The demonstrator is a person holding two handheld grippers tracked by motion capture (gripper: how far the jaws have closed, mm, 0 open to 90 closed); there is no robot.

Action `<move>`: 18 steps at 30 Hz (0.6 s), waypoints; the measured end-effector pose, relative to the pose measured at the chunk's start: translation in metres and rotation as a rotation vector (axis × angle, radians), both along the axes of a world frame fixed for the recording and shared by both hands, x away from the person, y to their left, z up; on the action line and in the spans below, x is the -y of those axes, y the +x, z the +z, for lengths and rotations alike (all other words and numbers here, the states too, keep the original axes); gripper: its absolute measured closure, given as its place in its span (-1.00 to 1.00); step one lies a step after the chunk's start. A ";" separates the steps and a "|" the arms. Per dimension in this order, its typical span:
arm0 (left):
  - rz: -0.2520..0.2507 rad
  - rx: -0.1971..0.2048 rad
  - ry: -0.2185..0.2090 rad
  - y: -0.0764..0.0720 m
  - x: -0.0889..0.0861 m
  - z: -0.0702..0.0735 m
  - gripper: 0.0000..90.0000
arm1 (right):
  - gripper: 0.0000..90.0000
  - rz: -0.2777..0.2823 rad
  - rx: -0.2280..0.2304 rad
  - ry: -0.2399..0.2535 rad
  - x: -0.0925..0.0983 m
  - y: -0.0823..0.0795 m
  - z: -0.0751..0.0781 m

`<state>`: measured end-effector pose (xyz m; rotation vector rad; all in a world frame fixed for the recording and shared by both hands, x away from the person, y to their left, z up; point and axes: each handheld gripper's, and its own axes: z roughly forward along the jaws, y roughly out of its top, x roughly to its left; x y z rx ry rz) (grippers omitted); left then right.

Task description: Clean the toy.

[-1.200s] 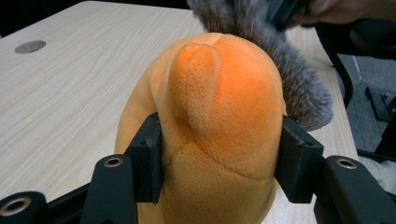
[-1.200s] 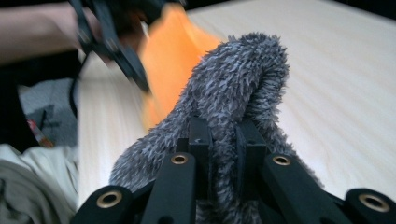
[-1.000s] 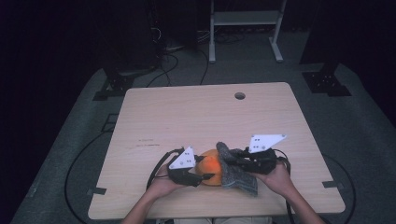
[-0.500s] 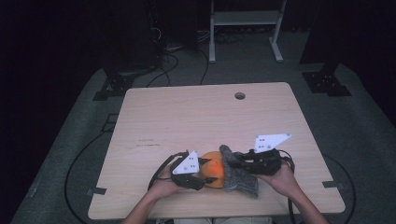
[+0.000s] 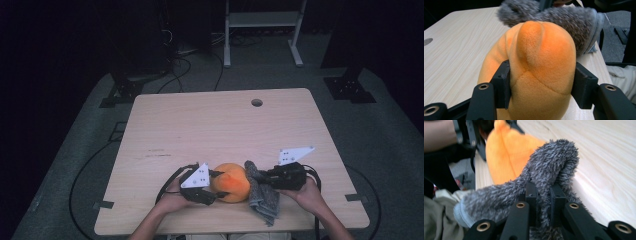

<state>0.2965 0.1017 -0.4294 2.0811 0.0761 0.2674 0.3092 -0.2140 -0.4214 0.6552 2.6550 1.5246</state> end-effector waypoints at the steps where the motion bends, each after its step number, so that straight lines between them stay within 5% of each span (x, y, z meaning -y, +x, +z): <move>1: 0.004 -0.004 -0.001 0.001 -0.001 0.000 -0.07 | 0.78 -0.001 0.003 -0.002 0.001 -0.002 0.001; 5: 0.021 -0.030 -0.034 0.005 0.000 0.000 -0.07 | 0.78 0.024 0.059 0.077 0.002 -0.010 0.019; 8: 0.036 -0.058 -0.051 0.008 -0.002 0.000 -0.07 | 0.78 0.035 0.096 0.087 -0.006 -0.012 0.027; 13: 0.083 -0.130 -0.095 0.017 -0.012 -0.003 -0.07 | 0.78 -0.003 0.064 0.044 -0.008 -0.007 0.006; 16: 0.111 -0.158 -0.114 0.021 -0.013 -0.002 -0.08 | 0.77 -0.046 0.083 -0.083 -0.004 -0.011 -0.009; 18: 0.118 -0.155 -0.111 0.021 -0.010 -0.001 -0.08 | 0.77 -0.053 0.077 -0.067 0.000 -0.014 -0.010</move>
